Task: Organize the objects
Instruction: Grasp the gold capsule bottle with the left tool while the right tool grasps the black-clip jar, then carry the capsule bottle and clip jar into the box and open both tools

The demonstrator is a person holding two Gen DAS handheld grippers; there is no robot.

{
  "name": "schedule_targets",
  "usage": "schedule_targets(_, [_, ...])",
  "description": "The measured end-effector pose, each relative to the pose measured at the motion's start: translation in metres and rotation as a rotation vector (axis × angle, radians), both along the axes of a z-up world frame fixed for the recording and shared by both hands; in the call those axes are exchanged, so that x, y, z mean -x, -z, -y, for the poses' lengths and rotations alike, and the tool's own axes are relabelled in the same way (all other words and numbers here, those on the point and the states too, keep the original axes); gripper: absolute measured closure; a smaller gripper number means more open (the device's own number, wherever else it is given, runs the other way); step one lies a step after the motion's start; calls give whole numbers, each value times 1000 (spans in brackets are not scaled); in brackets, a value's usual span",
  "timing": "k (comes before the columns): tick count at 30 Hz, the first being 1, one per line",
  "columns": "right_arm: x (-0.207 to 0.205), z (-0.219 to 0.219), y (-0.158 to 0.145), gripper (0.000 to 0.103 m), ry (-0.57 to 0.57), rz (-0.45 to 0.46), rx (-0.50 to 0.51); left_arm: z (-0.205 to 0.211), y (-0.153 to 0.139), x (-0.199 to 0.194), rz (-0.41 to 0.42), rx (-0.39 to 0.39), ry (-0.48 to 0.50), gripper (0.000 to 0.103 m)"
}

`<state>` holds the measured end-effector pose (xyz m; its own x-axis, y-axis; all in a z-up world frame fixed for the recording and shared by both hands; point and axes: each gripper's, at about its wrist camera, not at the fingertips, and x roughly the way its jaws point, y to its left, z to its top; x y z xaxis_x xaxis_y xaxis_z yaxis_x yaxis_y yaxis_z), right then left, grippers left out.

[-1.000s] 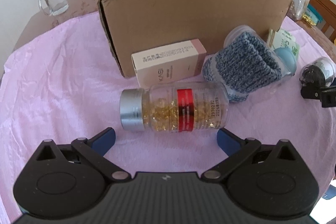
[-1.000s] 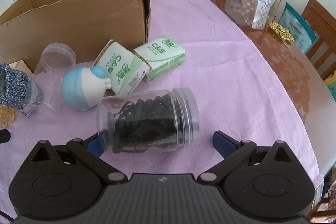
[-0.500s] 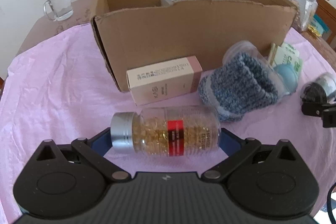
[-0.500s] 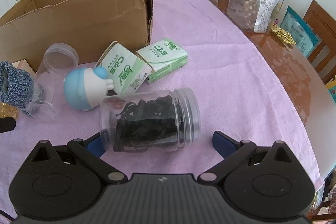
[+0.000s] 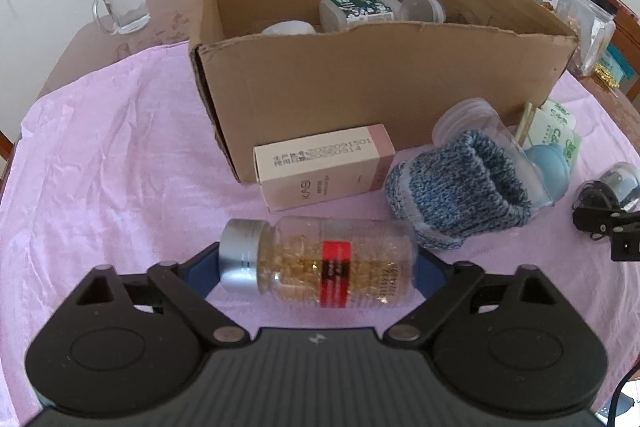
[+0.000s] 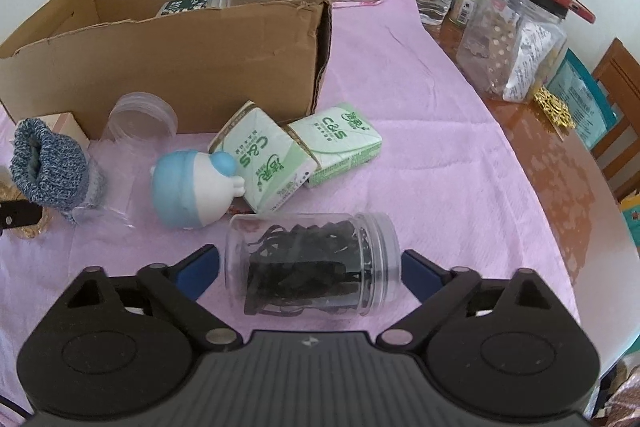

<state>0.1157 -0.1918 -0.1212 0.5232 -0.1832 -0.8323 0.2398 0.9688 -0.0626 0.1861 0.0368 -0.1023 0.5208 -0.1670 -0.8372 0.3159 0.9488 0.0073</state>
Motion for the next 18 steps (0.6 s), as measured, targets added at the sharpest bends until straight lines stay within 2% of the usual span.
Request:
schedule_targets(4, [-1, 3, -2, 21, -24, -23, -15, 0, -2, -1, -21, -15, 4, 10])
schedule_targets(6, [-2, 5, -3, 23, -39, -34, -25, -2, -4, -1, -35, -19, 7, 10])
schedule_targets(14, [4, 16, -15, 23, -109, -45, -45, -11, -23, 5, -52, -30, 25, 10])
schedule_targets(18, [7, 18, -24, 24, -179, -57, -34, -11, -36, 10, -67, -39, 33, 10])
